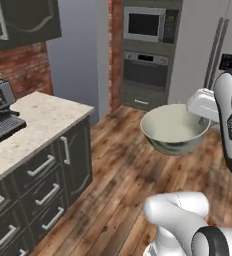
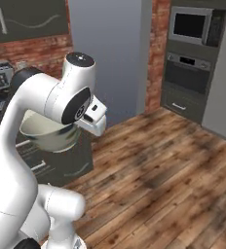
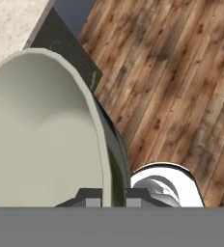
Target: Clear the mugs and bowl far away from the sink.
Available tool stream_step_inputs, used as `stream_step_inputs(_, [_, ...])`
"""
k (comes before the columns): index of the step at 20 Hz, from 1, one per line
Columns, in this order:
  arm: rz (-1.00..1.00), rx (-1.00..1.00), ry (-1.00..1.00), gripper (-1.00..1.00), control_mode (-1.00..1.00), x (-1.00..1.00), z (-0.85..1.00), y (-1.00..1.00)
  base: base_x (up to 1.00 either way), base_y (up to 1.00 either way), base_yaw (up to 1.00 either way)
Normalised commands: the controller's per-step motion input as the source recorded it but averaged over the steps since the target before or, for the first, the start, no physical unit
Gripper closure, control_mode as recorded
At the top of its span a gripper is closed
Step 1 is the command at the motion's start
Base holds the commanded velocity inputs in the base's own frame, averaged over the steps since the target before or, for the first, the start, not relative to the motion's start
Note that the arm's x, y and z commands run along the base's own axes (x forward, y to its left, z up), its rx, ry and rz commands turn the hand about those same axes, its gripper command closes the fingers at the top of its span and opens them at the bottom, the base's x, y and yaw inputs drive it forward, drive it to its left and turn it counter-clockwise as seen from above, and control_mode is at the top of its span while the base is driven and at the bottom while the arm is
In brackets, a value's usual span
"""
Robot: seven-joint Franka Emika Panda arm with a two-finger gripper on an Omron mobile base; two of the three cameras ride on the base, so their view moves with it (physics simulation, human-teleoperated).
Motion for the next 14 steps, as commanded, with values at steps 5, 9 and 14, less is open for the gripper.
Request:
stream_step_inputs(5, [0.0,0.0,0.0,1.0,1.0,0.0,0.0,0.0,0.06,0.17,0.7])
stream_step_inputs(9, [0.0,0.0,0.0,1.0,1.0,0.0,0.0,0.0,0.19,0.14,0.68])
stream_step_inputs(14, [0.0,0.0,0.0,1.0,1.0,0.0,0.0,0.0,0.44,0.01,0.6])
